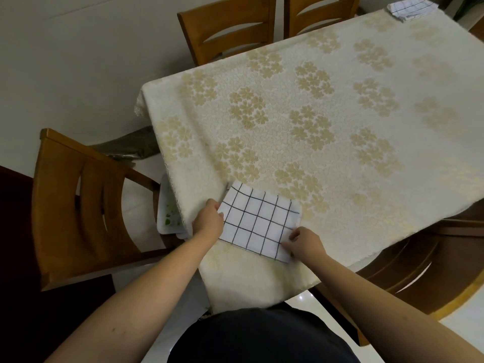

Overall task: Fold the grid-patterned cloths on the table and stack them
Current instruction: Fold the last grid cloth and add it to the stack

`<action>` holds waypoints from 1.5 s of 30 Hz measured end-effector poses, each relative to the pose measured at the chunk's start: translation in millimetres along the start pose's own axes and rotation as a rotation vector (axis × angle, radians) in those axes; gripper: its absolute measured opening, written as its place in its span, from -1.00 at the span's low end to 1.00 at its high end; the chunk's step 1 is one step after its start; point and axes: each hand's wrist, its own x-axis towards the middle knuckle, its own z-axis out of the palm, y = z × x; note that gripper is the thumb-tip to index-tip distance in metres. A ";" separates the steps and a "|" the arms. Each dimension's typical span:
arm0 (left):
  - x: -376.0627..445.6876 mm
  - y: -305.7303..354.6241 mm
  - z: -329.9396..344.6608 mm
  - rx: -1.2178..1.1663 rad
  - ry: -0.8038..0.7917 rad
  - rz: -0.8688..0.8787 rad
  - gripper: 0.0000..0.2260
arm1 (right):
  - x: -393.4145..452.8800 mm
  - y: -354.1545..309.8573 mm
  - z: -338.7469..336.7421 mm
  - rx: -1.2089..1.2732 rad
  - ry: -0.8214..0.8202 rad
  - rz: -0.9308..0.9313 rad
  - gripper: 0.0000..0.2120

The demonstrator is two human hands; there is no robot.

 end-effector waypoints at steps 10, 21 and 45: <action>32.1 26.5 -12.2 -0.110 0.067 0.334 -0.68 | -11.8 -15.1 -14.1 -0.049 -0.053 -0.106 -0.67; -37.8 -18.1 29.7 -0.626 -0.009 -0.356 -0.73 | 48.6 -49.4 -28.1 0.054 0.119 -0.224 -0.63; -37.7 9.2 -17.5 -0.888 -0.165 0.082 -0.42 | 24.7 -37.7 -33.7 0.578 -0.040 -0.072 -0.49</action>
